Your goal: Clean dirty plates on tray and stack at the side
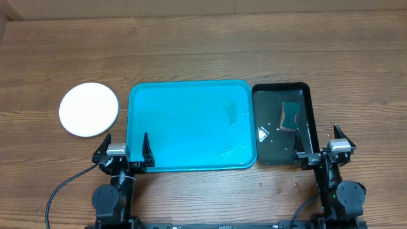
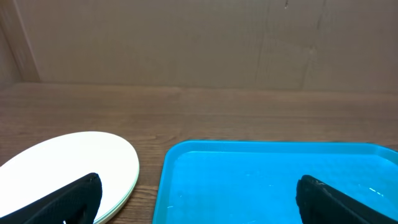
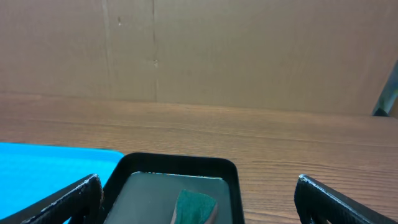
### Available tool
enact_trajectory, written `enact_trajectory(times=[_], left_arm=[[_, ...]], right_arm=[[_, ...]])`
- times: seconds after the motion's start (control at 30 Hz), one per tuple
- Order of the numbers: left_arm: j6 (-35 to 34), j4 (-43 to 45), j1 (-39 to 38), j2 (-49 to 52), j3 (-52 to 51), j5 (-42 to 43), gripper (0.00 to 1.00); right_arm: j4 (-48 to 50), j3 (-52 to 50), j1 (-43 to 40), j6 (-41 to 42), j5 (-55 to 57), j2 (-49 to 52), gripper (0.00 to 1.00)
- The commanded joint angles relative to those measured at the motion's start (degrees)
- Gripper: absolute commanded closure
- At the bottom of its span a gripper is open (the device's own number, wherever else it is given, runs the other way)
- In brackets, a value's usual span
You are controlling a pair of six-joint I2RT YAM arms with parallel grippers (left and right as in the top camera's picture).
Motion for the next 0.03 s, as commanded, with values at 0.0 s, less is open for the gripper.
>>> enact_trajectory(times=[0.0], left_arm=[[1.46, -0.17, -0.31, -0.59, -0.22, -0.98, 0.0]], right_arm=[[0.31, -0.57, -0.22, -0.24, 0.74, -0.44, 0.0]])
